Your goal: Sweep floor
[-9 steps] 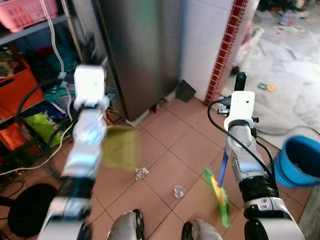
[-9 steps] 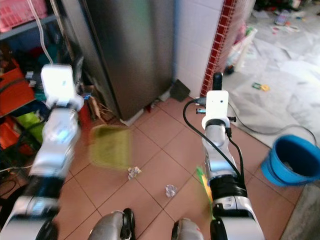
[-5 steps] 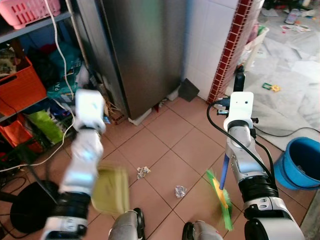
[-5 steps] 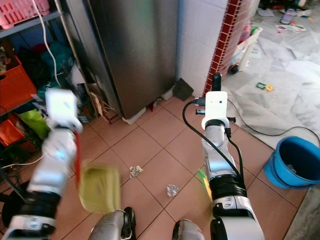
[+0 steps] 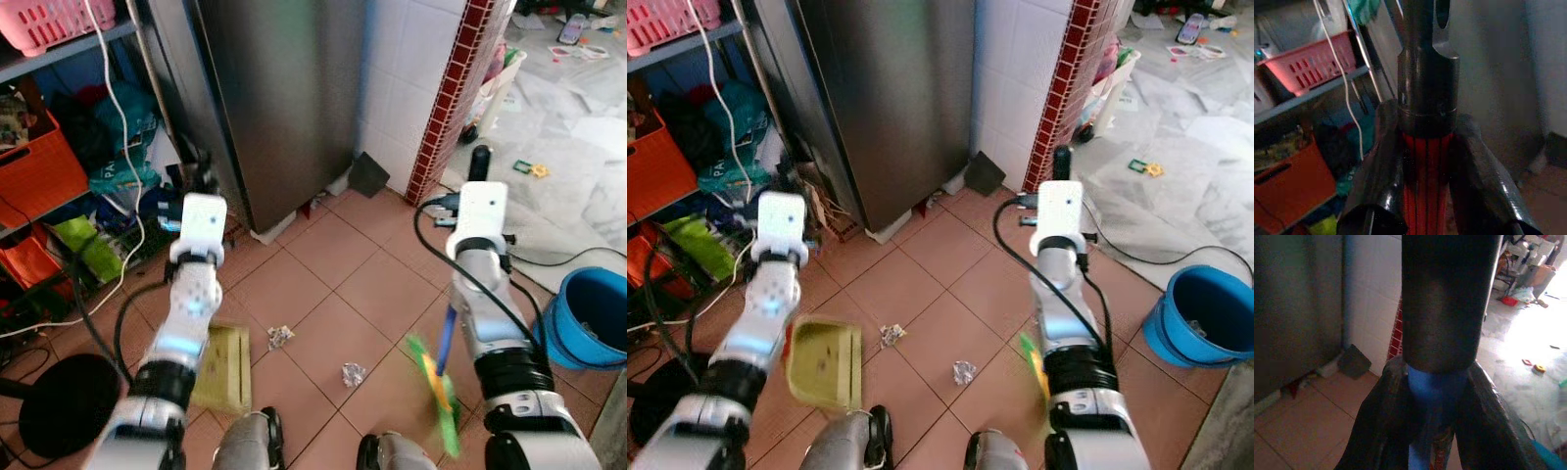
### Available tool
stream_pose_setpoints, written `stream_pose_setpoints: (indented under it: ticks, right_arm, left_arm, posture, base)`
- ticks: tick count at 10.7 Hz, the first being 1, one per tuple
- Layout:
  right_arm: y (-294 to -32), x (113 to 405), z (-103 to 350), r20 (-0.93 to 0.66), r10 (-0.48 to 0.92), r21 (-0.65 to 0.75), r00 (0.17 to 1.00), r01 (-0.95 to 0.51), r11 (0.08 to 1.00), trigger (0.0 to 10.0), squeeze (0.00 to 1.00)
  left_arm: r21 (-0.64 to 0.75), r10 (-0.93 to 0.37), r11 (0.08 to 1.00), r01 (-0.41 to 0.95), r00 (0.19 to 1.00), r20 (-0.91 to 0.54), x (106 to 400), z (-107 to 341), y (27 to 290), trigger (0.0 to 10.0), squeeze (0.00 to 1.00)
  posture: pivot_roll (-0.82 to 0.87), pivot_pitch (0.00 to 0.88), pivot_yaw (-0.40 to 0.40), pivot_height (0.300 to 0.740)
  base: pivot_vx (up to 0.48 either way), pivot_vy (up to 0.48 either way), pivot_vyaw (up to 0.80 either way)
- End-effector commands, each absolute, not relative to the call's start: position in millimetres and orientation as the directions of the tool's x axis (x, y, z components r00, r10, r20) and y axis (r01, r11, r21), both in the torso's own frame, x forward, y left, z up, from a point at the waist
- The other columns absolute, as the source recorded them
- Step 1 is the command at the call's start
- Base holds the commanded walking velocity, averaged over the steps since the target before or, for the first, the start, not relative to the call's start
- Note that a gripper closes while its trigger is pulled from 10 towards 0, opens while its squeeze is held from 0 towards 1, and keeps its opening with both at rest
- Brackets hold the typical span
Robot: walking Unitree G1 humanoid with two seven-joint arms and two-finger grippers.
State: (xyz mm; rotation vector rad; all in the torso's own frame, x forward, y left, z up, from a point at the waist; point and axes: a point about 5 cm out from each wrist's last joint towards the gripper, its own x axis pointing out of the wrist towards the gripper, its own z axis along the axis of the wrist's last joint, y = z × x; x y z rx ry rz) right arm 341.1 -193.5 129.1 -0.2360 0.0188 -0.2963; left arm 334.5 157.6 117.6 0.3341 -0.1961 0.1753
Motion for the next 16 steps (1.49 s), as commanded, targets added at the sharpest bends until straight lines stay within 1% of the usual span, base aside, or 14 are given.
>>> stream_pose_setpoints:
  ticks: [1,3,5,6,7,9,11,13,14,16]
  right_arm:
    - [-193.2,341.2,133.1,0.023,-0.290,-0.233,0.957,0.287,0.929,10.0,0.00]
    - [-191.0,340.4,130.7,-0.013,-0.288,-0.212,0.958,0.278,0.937,10.0,0.00]
    - [-198.0,339.1,128.4,-0.045,-0.313,-0.192,0.949,0.299,0.935,10.0,0.00]
    - [-201.5,337.3,124.4,-0.084,-0.336,-0.151,0.938,0.321,0.935,10.0,0.00]
    - [-202.1,336.7,123.7,-0.094,-0.340,-0.141,0.936,0.325,0.935,10.0,0.00]
    - [-202.1,336.5,123.1,-0.102,-0.336,-0.136,0.936,0.321,0.937,10.0,0.00]
    - [-200.4,336.1,121.8,-0.118,-0.330,-0.121,0.937,0.317,0.941,10.0,0.00]
    - [-195.1,336.8,118.5,-0.177,-0.340,-0.019,0.924,0.342,0.939,10.0,0.00]
    - [-192.4,337.1,117.4,-0.215,-0.340,0.065,0.915,0.361,0.930,10.0,0.00]
    - [-190.8,337.4,118.7,-0.220,-0.343,0.116,0.913,0.373,0.920,10.0,0.00]
  left_arm:
    - [0.342,0.155,0.907,-0.245,0.950,0.270,337.3,122.7,163.2,10.0,0.00]
    - [0.308,0.173,0.919,-0.246,0.953,0.247,341.9,113.5,159.0,10.0,0.00]
    - [0.262,0.124,0.949,-0.176,0.971,0.204,344.5,105.6,140.2,10.0,0.00]
    - [0.225,0.101,0.963,-0.145,0.976,0.195,344.0,101.5,130.8,10.0,0.00]
    - [0.213,0.111,0.965,-0.153,0.974,0.195,343.8,100.2,126.0,10.0,0.00]
    - [0.235,0.097,0.961,-0.143,0.975,0.199,344.2,98.6,121.6,10.0,0.00]
    - [0.244,0.109,0.957,-0.158,0.973,0.201,345.4,98.7,119.0,10.0,0.00]
    - [0.178,0.080,0.978,-0.106,0.986,0.148,348.5,98.4,102.2,10.0,0.00]
    - [0.096,0.075,0.992,-0.083,0.993,0.090,345.8,92.3,89.5,10.0,0.00]
    - [0.015,0.071,0.997,-0.071,0.997,0.025,340.6,83.3,78.8,10.0,0.00]
  posture:
    - [-0.12,0.118,0.057,0.740]
    - [-0.12,0.120,0.056,0.740]
    - [-0.15,0.125,0.063,0.740]
    - [-0.15,0.125,0.063,0.740]
    - [-0.15,0.126,0.064,0.740]
    - [-0.16,0.126,0.063,0.740]
    - [-0.16,0.126,0.061,0.740]
    - [-0.17,0.123,0.060,0.740]
    - [-0.17,0.123,0.062,0.740]
    - [-0.17,0.119,0.065,0.740]
  base:
    - [0.000,0.000,0.00]
    - [0.000,0.000,0.00]
    - [0.000,0.000,0.00]
    - [0.000,0.000,0.00]
    - [0.000,0.000,0.00]
    - [0.000,0.000,0.00]
    - [0.000,0.000,0.00]
    - [0.000,0.000,0.00]
    - [0.000,0.000,0.00]
    - [0.000,0.000,0.00]
